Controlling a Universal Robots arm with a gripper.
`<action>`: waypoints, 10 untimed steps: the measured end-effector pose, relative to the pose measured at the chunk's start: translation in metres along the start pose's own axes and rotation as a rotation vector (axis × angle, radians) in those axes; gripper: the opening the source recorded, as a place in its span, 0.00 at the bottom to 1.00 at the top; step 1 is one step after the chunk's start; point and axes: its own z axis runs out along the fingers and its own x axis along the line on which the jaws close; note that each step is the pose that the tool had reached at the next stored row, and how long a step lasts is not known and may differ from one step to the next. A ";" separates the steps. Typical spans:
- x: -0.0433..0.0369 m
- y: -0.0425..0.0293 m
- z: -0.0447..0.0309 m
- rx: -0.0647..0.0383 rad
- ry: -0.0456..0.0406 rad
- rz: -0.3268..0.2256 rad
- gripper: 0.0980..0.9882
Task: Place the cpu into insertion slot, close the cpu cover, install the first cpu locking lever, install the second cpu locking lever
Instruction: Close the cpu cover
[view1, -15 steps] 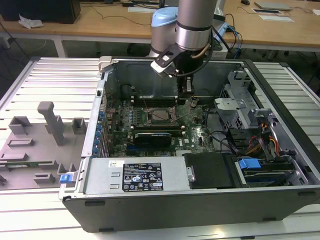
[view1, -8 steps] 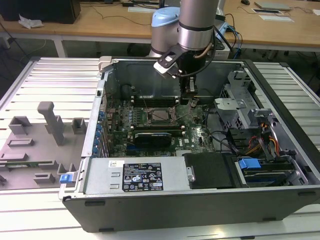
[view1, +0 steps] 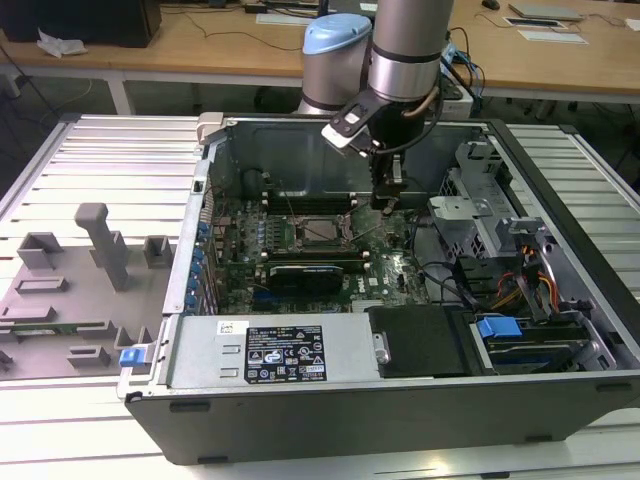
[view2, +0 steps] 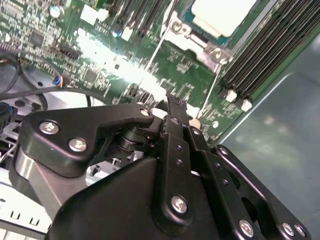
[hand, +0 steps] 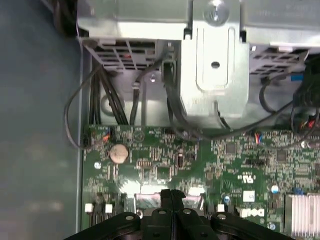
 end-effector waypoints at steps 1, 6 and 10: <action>-0.0002 0.0053 0.0002 0.000 0.0000 0.000 0.01; -0.0010 0.0168 0.0032 0.002 0.0017 0.000 0.01; -0.0009 0.0168 0.0090 0.002 0.0015 0.001 0.01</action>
